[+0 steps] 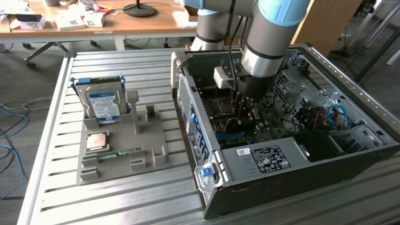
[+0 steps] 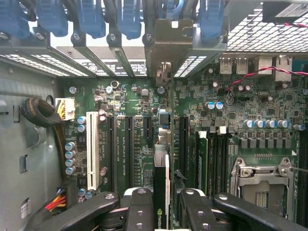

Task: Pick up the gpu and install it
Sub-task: 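Insert the gpu into the slot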

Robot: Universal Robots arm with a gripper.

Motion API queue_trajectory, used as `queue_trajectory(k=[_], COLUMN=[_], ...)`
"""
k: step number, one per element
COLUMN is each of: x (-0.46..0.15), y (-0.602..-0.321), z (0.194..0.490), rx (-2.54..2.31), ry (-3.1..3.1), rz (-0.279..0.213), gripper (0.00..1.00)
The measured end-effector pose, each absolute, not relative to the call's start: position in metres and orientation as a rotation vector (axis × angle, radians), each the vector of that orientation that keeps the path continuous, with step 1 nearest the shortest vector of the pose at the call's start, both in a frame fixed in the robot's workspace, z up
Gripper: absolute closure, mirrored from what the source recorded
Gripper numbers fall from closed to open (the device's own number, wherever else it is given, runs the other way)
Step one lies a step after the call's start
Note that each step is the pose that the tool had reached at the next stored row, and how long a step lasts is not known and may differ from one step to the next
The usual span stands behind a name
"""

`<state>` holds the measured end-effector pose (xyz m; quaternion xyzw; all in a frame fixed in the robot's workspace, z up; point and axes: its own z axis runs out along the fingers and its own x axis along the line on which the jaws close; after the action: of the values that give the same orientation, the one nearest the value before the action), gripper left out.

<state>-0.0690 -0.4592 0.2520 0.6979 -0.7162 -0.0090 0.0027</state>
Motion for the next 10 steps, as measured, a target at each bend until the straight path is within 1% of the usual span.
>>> queue_trajectory(k=[10], x=[-0.069], y=[-0.4592], z=[0.2509], rx=[2.189], ry=[-2.246], rz=[-0.028], gripper=[0.74])
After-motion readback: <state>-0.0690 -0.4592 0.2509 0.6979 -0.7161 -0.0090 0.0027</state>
